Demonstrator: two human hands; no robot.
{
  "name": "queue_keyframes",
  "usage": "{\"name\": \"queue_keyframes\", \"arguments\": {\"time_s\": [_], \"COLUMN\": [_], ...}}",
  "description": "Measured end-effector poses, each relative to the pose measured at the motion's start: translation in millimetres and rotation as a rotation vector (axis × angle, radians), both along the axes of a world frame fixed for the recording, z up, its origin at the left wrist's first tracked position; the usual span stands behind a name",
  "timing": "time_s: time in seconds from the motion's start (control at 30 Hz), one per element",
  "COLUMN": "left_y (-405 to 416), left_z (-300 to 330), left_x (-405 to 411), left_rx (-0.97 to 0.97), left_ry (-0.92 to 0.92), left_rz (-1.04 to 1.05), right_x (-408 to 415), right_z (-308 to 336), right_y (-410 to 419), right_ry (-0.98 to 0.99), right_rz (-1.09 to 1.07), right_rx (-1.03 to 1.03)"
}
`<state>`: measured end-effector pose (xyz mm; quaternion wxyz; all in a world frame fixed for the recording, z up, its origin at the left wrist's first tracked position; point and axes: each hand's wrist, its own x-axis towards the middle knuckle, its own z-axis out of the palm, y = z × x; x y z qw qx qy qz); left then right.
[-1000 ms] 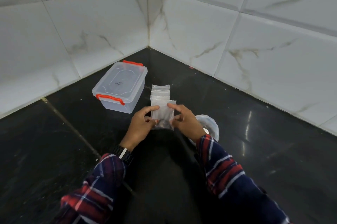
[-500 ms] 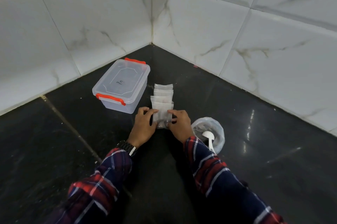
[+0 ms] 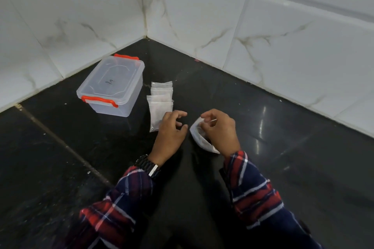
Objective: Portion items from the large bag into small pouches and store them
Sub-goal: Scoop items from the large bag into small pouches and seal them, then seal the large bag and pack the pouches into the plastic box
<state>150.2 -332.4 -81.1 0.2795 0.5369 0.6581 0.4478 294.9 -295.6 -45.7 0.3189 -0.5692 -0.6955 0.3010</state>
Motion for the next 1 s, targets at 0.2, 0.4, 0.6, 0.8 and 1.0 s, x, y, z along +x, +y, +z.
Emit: {"name": "queue_keyframes", "arguments": {"time_s": [0.2, 0.4, 0.6, 0.8, 1.0], "left_y": [6, 17, 22, 22, 25], "left_z": [-4, -10, -18, -19, -16], "left_x": [18, 24, 25, 21, 13], "left_rx": [-0.024, -0.157, -0.154, -0.160, -0.142], "left_ry": [-0.020, -0.100, -0.158, -0.247, -0.222], "left_rz": [-0.082, -0.194, -0.128, -0.078, 0.022], "right_x": [32, 31, 31, 30, 34], "right_z": [-13, -26, -29, -25, -8], "right_y": [-13, -17, -11, -4, 14], "right_ry": [-0.200, -0.378, -0.443, -0.403, -0.034], "right_rz": [-0.132, -0.133, -0.100, -0.080, -0.081], "right_rx": [-0.002, 0.015, -0.024, -0.062, -0.066]}}
